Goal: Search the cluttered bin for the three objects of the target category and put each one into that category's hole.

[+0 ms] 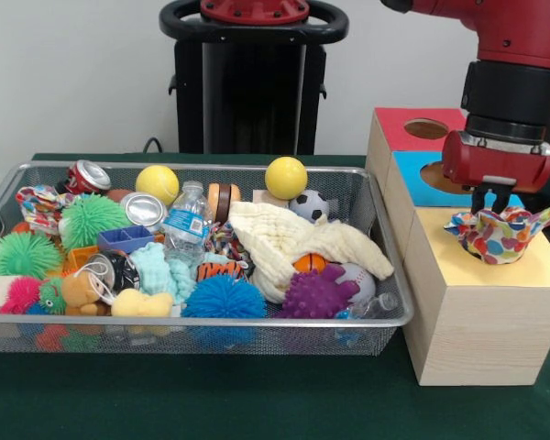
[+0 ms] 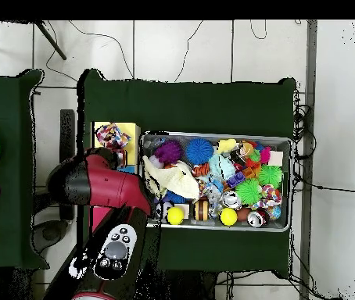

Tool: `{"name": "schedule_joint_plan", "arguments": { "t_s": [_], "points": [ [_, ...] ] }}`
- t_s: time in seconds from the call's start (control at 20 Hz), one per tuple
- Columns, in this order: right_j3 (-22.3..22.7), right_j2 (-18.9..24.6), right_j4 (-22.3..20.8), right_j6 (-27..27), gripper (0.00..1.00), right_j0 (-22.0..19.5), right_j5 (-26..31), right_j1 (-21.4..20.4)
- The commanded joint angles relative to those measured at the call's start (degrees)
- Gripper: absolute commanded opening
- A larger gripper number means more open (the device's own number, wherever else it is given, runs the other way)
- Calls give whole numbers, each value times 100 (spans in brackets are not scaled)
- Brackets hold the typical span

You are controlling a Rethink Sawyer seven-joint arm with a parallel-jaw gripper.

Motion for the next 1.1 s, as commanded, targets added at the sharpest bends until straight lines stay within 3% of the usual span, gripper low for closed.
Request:
{"name": "schedule_joint_plan", "arguments": {
  "t_s": [0.05, 0.4, 0.7, 1.1],
  "points": [
    [430, 110, 16, 1302, 0, -120, 787, 220],
    [453, 136, 16, 1291, 0, -134, 807, 199],
    [210, -91, 22, 1405, 0, 4, 1528, 175],
    [70, -140, 10, 1420, 0, 21, 1761, 141]
  ]
}}
